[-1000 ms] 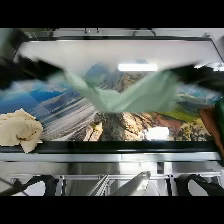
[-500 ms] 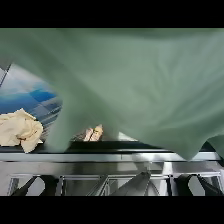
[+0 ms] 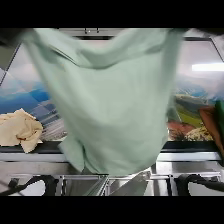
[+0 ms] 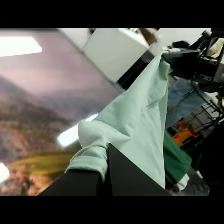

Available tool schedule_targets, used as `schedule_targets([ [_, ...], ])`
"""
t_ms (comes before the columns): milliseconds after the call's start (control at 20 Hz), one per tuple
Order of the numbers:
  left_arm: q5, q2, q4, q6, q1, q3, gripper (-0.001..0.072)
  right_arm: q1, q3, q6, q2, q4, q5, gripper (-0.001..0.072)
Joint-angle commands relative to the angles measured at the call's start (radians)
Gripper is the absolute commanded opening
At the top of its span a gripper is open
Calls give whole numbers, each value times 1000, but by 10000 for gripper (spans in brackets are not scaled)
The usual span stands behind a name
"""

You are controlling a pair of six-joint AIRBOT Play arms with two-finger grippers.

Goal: Fold the shirts.

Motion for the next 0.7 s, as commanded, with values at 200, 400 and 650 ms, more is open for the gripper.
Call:
schedule_targets([
  [200,-46,-589,167,-14,2,160,332,-31,22,65,-404,-41,-56,328],
  [400,-161,-695,177,-139,79,322,346,-201,30,146,-346,-50,259,324],
  [650,-157,-694,221,-204,141,430,348,-372,-137,285,-178,-304,555,307],
])
